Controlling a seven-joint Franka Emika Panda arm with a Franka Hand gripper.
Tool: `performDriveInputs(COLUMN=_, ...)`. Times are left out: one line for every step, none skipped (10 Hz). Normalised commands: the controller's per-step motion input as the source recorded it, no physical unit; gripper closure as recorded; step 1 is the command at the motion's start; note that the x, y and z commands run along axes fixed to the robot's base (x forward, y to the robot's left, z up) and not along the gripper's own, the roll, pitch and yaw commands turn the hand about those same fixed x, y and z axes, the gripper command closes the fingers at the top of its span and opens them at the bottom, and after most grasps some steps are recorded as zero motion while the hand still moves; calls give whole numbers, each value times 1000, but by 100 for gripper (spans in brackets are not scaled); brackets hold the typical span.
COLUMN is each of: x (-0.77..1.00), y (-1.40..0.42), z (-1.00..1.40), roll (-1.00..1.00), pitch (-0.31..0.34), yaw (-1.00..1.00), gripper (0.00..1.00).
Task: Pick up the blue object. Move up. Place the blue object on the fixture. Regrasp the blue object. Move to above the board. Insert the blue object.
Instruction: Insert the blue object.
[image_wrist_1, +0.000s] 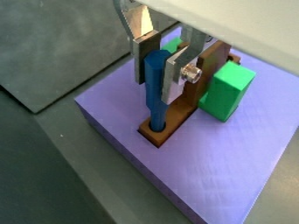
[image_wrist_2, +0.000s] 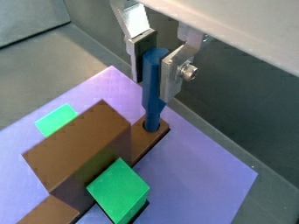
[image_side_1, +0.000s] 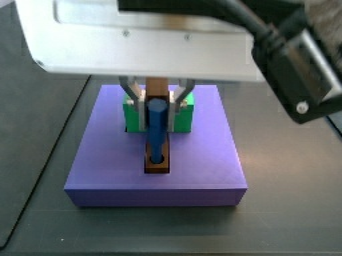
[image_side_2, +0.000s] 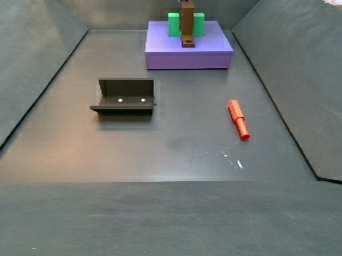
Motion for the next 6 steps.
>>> performDriveInputs(x=260, y=11, z=-380, roll=0, pitch=23, yaw=143, gripper=100)
performDriveInputs(x=206, y=20, z=-309, roll=70, pitch=17, yaw=143, gripper=100)
performDriveInputs(x=60, y=0, z=-300, roll=130, pitch=0, yaw=169, gripper=100)
performDriveInputs(x=60, y=0, z=-349, roll=119, pitch=0, yaw=143, gripper=100)
performDriveInputs(x=0, y=0, z=-363, roll=130, pitch=-66, yaw=111, gripper=100)
performDriveInputs(x=-63, y=-83, z=-286, roll=120, pitch=-99, yaw=83, gripper=100)
